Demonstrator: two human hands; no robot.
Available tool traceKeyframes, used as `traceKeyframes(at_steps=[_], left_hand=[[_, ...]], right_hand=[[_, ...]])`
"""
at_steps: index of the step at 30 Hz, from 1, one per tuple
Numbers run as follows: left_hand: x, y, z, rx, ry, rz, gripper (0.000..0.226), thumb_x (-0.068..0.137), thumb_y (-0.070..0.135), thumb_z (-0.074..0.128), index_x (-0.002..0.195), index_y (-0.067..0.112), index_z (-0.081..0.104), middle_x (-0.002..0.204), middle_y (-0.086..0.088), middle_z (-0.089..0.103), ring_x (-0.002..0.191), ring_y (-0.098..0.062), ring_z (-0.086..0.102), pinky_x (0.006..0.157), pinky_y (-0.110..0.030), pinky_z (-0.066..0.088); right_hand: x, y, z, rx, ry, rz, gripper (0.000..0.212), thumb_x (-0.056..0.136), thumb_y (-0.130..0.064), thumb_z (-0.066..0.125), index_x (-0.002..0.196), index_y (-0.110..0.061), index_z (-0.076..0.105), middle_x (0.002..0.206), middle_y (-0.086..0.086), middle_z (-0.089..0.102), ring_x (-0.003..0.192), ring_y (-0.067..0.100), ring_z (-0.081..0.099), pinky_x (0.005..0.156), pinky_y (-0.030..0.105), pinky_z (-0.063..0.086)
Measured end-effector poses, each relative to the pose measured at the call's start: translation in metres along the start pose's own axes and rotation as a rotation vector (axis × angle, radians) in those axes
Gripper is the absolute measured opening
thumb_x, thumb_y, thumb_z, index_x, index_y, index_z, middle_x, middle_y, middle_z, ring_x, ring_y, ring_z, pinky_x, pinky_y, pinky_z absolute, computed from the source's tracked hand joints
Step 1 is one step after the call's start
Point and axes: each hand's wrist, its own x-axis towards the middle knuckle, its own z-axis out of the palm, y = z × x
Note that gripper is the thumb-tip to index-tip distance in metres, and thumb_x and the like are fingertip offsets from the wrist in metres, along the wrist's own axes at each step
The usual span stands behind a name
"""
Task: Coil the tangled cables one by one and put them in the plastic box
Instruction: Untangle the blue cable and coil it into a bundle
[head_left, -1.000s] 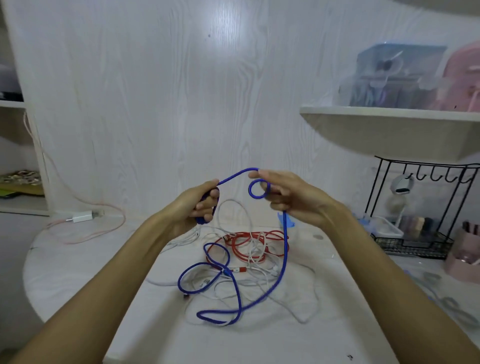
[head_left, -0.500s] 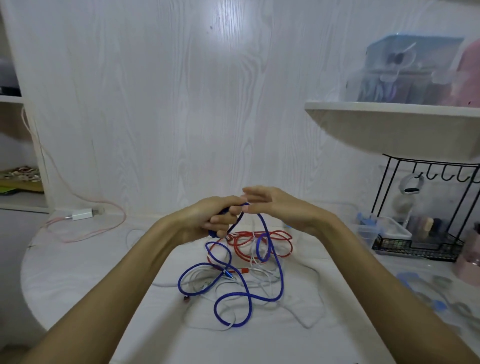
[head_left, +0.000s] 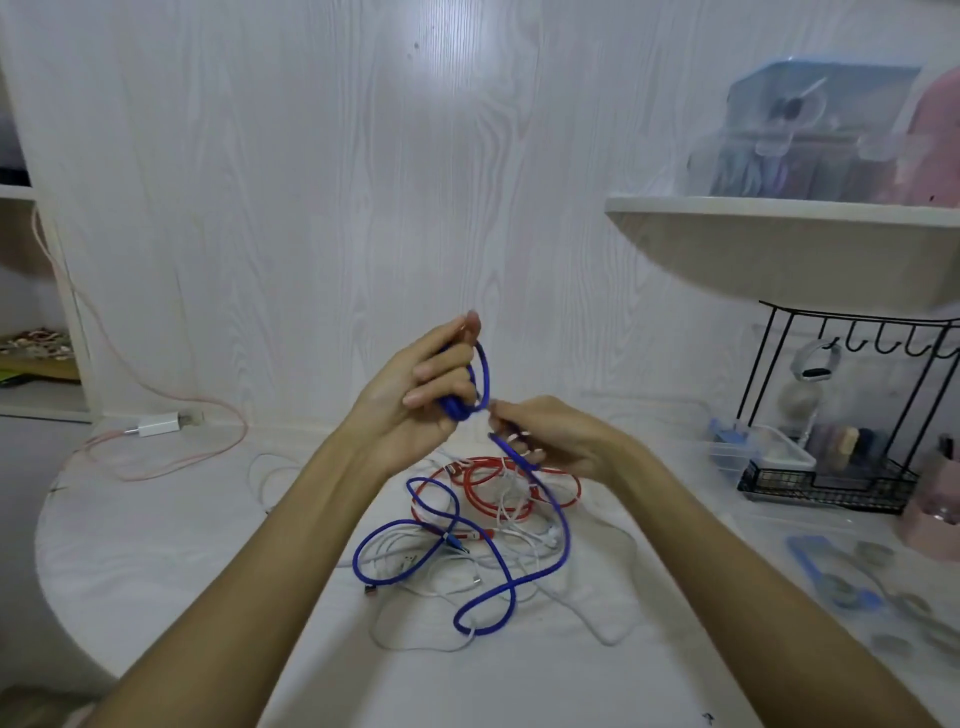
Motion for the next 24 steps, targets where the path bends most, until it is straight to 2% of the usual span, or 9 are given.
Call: traceKeyframes(at_steps=[3, 6, 9, 12, 16, 18, 21, 23, 24], left_hand=[[0.009, 0.003, 0.01, 0.101, 0.204, 0.248, 0.02, 0.098, 0.017, 0.039, 0.088, 0.014, 0.056, 0.043, 0.007, 0.031, 0.028, -0.009, 0.027, 0.043, -0.011, 0.037], [0.017, 0.008, 0.008, 0.134, 0.355, 0.378, 0.022, 0.101, 0.018, 0.038, 0.087, 0.015, 0.055, 0.044, 0.009, 0.03, 0.03, -0.008, 0.026, 0.046, -0.012, 0.035], [0.023, 0.008, 0.002, 0.037, 0.444, 0.478, 0.025, 0.102, 0.023, 0.038, 0.087, 0.013, 0.054, 0.043, 0.009, 0.031, 0.03, -0.008, 0.027, 0.047, -0.013, 0.042], [0.026, 0.005, -0.004, -0.005, 0.481, 0.492, 0.03, 0.103, 0.028, 0.034, 0.09, 0.011, 0.054, 0.044, 0.007, 0.03, 0.031, -0.009, 0.025, 0.062, -0.019, 0.053], [0.023, 0.001, -0.01, -0.182, 0.423, 0.443, 0.026, 0.101, 0.015, 0.031, 0.088, 0.008, 0.052, 0.045, 0.004, 0.033, 0.031, -0.009, 0.026, 0.074, -0.029, 0.053], [0.021, -0.001, -0.009, -0.319, 0.381, 0.413, 0.022, 0.099, 0.01, 0.034, 0.087, 0.007, 0.051, 0.046, 0.003, 0.033, 0.031, -0.009, 0.026, 0.077, -0.031, 0.053], [0.02, 0.002, -0.005, -0.42, 0.347, 0.379, 0.02, 0.096, 0.003, 0.035, 0.083, 0.007, 0.05, 0.047, 0.002, 0.033, 0.03, -0.009, 0.026, 0.077, -0.029, 0.053], [0.018, 0.004, -0.001, -0.395, 0.351, 0.341, 0.021, 0.095, 0.001, 0.035, 0.081, 0.008, 0.048, 0.046, 0.002, 0.033, 0.03, -0.009, 0.026, 0.074, -0.028, 0.053], [0.017, 0.005, 0.001, -0.363, 0.363, 0.32, 0.021, 0.095, 0.001, 0.035, 0.08, 0.008, 0.048, 0.046, 0.002, 0.033, 0.029, -0.009, 0.025, 0.073, -0.027, 0.054]], right_hand=[[-0.001, 0.014, 0.03, -0.352, 0.169, -0.17, 0.041, 0.088, -0.044, 0.06, 0.066, -0.009, 0.06, 0.06, -0.001, 0.055, 0.056, 0.012, 0.045, 0.055, 0.023, 0.038], [-0.01, 0.031, 0.052, -0.57, 0.32, -0.414, 0.033, 0.086, -0.031, 0.066, 0.062, -0.008, 0.062, 0.073, 0.006, 0.064, 0.067, 0.015, 0.055, 0.068, 0.032, 0.048], [-0.02, 0.03, 0.061, -0.248, 0.315, -0.482, 0.024, 0.09, -0.022, 0.06, 0.069, -0.013, 0.067, 0.091, -0.003, 0.069, 0.088, 0.007, 0.062, 0.085, 0.026, 0.047], [-0.028, 0.022, 0.057, 0.385, 0.078, -0.265, 0.035, 0.096, -0.016, 0.039, 0.07, -0.017, 0.062, 0.095, 0.001, 0.074, 0.108, 0.017, 0.063, 0.108, 0.037, 0.036], [-0.029, 0.02, 0.043, 0.705, 0.082, -0.344, 0.042, 0.096, -0.013, 0.034, 0.063, -0.017, 0.059, 0.1, 0.01, 0.073, 0.118, 0.021, 0.058, 0.116, 0.043, 0.022], [-0.026, 0.018, 0.038, 0.75, 0.159, -0.387, 0.039, 0.094, -0.011, 0.036, 0.062, -0.017, 0.057, 0.101, 0.013, 0.072, 0.113, 0.019, 0.061, 0.115, 0.039, 0.025], [-0.014, 0.018, 0.033, 0.519, 0.369, -0.373, 0.029, 0.094, -0.011, 0.039, 0.07, -0.018, 0.054, 0.112, 0.02, 0.066, 0.105, 0.019, 0.06, 0.112, 0.038, 0.03], [-0.008, 0.014, 0.031, 0.472, 0.459, -0.364, 0.029, 0.096, -0.019, 0.04, 0.073, -0.018, 0.057, 0.115, 0.023, 0.061, 0.114, 0.025, 0.053, 0.111, 0.036, 0.028], [-0.006, 0.015, 0.031, 0.462, 0.454, -0.338, 0.031, 0.098, -0.029, 0.039, 0.08, -0.019, 0.062, 0.114, 0.014, 0.062, 0.12, 0.023, 0.05, 0.11, 0.034, 0.026]])
